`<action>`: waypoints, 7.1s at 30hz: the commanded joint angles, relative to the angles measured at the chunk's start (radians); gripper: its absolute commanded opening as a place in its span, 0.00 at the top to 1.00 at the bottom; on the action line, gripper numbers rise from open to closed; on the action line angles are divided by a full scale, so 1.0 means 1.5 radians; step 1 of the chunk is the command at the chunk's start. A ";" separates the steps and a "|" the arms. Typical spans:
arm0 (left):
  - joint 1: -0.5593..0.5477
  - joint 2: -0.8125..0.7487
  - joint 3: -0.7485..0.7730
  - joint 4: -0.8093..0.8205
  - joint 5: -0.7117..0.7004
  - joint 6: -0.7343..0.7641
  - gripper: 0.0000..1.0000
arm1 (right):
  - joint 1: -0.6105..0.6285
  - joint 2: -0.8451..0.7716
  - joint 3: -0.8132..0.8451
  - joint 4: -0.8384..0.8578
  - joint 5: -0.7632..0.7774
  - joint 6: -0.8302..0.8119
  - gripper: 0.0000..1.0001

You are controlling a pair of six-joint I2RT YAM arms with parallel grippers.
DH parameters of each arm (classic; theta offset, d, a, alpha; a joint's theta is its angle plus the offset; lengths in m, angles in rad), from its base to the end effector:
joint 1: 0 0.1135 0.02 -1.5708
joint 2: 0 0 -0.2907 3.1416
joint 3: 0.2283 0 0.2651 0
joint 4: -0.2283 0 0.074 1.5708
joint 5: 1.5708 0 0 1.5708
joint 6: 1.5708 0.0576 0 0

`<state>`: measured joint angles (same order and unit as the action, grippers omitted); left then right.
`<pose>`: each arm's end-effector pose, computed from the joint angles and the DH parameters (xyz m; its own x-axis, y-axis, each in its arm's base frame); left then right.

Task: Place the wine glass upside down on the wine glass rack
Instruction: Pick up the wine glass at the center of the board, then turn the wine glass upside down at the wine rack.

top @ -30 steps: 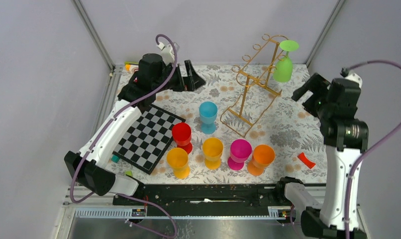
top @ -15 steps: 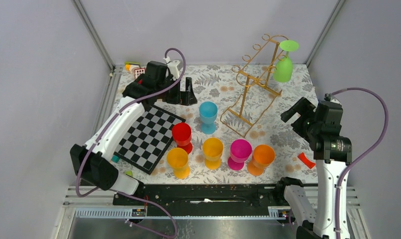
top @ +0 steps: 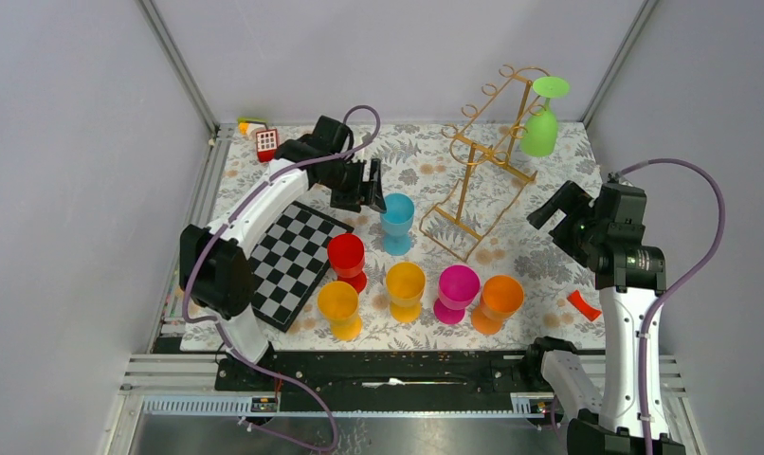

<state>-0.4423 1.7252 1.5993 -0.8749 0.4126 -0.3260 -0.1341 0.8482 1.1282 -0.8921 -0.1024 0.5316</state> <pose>0.3488 -0.1907 0.3211 -0.9090 0.1059 -0.4031 0.3130 0.8120 -0.4926 0.1661 -0.0165 0.3851 -0.4654 0.5716 -0.6757 0.3318 0.8205 0.4655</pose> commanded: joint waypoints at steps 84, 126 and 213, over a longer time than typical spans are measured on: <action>-0.063 -0.334 0.036 0.307 -0.135 -0.040 1.00 | 0.044 0.207 0.479 -0.112 -0.243 -0.019 0.07; -0.063 -0.371 -0.037 0.438 0.085 -0.231 1.00 | 0.344 0.453 0.841 -0.197 -0.195 -0.028 0.83; 0.003 -0.371 0.043 -0.018 -0.138 -0.179 0.01 | 0.632 0.304 0.440 0.223 0.252 -0.830 1.00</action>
<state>-0.4465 1.1797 1.6547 -0.9432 0.1936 -0.5224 0.6956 1.2907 1.7382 -0.5888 0.0246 -0.5861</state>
